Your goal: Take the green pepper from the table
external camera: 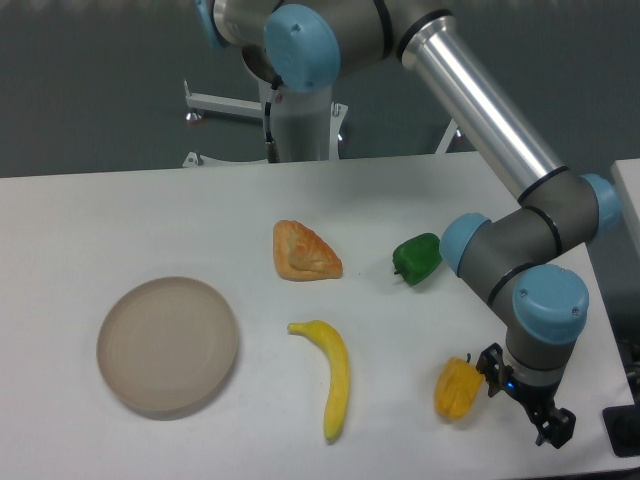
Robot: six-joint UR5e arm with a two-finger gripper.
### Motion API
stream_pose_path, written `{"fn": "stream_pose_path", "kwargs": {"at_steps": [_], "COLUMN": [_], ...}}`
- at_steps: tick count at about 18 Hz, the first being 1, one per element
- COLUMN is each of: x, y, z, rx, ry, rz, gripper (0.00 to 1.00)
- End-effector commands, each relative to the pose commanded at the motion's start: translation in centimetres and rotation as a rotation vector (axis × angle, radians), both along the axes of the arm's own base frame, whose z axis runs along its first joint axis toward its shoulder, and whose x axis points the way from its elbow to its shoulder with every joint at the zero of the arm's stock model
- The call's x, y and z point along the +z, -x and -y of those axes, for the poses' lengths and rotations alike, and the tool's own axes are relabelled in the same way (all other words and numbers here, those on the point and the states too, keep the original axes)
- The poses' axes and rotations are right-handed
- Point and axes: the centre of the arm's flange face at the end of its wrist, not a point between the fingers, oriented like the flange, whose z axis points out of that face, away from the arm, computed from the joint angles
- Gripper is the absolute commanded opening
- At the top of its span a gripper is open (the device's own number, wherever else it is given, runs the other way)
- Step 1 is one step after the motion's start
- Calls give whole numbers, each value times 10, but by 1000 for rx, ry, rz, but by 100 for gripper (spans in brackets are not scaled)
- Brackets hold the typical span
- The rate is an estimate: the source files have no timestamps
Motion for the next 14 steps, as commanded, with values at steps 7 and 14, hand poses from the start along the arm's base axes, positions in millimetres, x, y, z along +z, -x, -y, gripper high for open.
{"fn": "stream_pose_path", "kwargs": {"at_steps": [7, 14], "x": [6, 15], "y": [0, -6], "z": [2, 8], "rx": [2, 4], "ry": [-3, 9], "rz": [-3, 4], "gripper": [100, 100]}}
